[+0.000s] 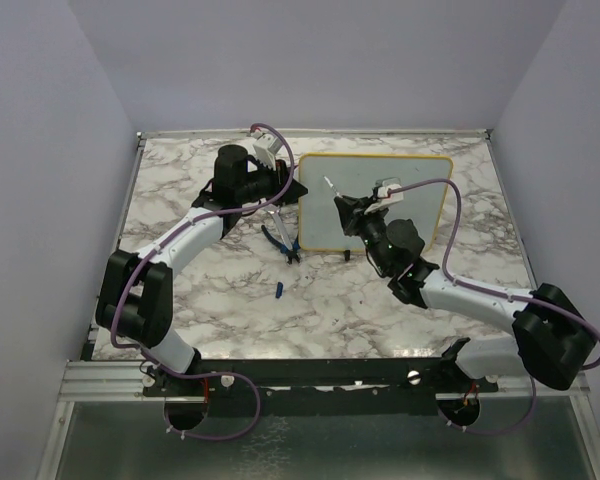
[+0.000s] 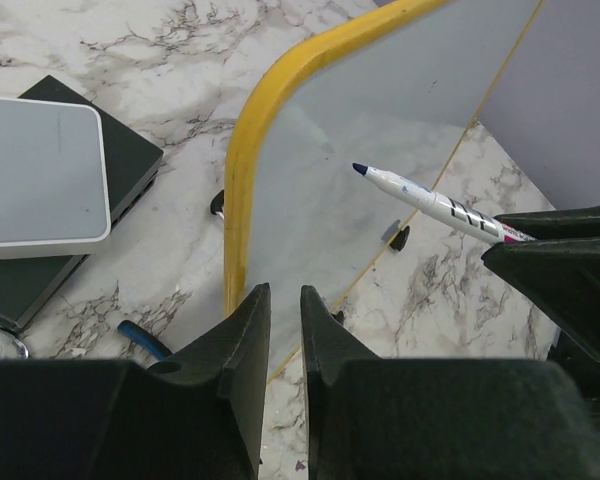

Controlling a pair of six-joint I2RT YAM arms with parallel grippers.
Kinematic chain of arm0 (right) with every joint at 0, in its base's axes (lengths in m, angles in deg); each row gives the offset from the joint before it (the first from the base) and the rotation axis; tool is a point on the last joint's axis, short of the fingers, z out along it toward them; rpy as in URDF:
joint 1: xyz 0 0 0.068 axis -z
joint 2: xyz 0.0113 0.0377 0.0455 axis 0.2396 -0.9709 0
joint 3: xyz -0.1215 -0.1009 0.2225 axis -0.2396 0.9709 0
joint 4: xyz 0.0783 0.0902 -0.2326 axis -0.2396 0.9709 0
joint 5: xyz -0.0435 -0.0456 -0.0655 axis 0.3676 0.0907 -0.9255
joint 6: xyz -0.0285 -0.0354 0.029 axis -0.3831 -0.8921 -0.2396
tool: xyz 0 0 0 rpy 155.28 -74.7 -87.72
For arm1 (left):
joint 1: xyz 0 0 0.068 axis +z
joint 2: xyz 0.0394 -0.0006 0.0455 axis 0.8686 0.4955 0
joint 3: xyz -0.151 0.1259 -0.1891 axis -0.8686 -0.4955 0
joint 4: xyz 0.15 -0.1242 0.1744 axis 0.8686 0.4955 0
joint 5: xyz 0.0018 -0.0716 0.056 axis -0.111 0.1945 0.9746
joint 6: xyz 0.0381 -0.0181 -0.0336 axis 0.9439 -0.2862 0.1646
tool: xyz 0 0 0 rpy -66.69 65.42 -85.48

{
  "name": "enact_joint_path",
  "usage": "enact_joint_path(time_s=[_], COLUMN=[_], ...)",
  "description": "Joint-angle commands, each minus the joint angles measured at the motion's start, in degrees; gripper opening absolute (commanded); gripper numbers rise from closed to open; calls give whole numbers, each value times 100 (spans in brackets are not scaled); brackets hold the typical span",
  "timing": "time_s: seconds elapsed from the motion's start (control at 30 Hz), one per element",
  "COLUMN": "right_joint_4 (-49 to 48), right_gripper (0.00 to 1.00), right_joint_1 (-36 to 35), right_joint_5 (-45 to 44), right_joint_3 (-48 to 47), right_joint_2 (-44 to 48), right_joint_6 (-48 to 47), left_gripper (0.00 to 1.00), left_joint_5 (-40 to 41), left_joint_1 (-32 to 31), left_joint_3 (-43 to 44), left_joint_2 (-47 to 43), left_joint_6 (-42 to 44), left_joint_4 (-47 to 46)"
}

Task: Write a sentence on the whiteboard
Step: Hold the whiteboard on the whiteboard stand.

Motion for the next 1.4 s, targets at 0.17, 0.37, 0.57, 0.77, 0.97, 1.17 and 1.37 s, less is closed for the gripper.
enact_joint_path(time_s=[0.17, 0.37, 0.57, 0.77, 0.97, 1.17, 1.37], right_joint_4=[-203, -230, -211, -202, -232, -253, -298], right_gripper=[1, 1, 1, 1, 1, 1, 1], right_joint_1=[50, 50, 57, 52, 51, 55, 50], right_joint_5=[-102, -93, -16, 129, 137, 138, 133], right_joint_3=[-215, -239, -317, -374, -334, -294, -220], right_joint_2=[-194, -275, -392, -527, -519, -448, -359], right_joint_6=[-91, -88, -99, -76, -73, -83, -110], left_gripper=[18, 18, 18, 19, 35, 44, 49], left_joint_5=[74, 178, 195, 263, 839, 942, 797], left_joint_1=[-47, -43, -46, -47, -10, 32, 40], left_joint_3=[-20, -3, 14, 32, -10, 48, -26], left_joint_2=[66, 12, -17, -100, -292, -154, -195], left_joint_6=[150, 238, 264, 356, 350, 168, 148], left_joint_4=[-56, 49, 84, 178, 259, 270, 133])
